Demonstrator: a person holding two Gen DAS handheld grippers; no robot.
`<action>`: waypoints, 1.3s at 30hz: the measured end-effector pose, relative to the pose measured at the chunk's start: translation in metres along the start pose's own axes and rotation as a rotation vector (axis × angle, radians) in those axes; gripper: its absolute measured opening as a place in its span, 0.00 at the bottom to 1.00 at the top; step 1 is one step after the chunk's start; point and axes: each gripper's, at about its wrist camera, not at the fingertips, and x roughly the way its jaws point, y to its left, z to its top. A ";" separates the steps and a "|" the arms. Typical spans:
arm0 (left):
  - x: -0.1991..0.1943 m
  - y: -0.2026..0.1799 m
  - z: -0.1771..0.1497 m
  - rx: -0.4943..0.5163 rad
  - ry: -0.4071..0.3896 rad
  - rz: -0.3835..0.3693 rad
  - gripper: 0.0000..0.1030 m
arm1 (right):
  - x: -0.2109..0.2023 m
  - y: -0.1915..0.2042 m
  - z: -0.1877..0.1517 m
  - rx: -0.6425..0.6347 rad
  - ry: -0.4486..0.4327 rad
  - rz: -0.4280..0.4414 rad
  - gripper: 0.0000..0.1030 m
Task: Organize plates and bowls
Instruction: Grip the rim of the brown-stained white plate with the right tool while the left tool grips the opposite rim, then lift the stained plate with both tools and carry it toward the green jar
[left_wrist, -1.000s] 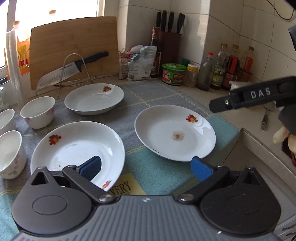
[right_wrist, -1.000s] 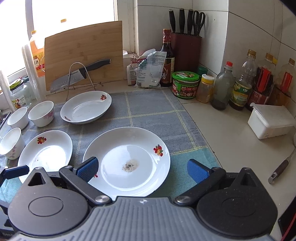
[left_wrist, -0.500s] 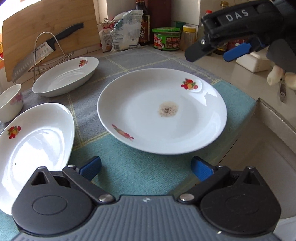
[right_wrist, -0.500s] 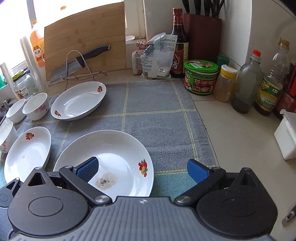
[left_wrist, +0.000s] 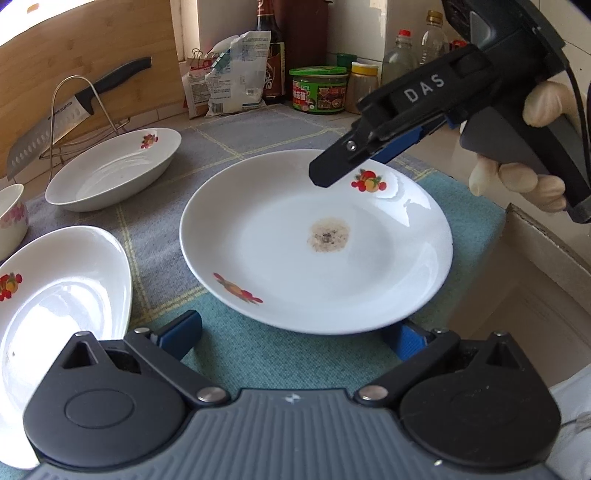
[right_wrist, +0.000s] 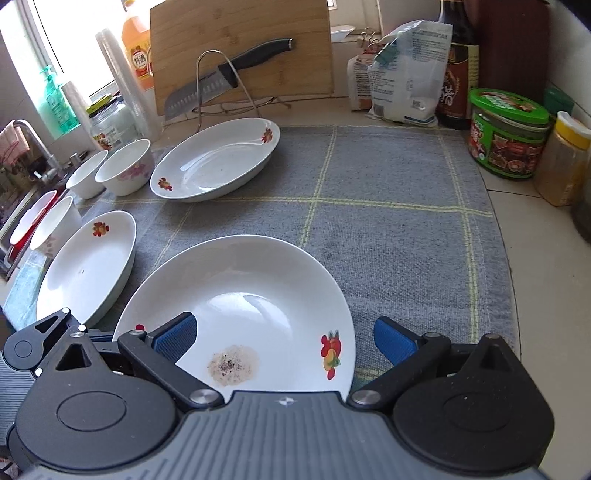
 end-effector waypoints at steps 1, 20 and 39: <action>0.000 0.000 -0.001 0.006 -0.011 -0.003 1.00 | 0.002 -0.001 0.000 -0.013 0.012 0.012 1.00; 0.002 0.000 0.001 0.049 -0.019 -0.034 1.00 | 0.023 -0.013 0.007 -0.105 0.135 0.183 1.00; 0.008 0.004 0.007 0.116 0.002 -0.109 1.00 | 0.034 -0.010 0.021 -0.210 0.156 0.207 1.00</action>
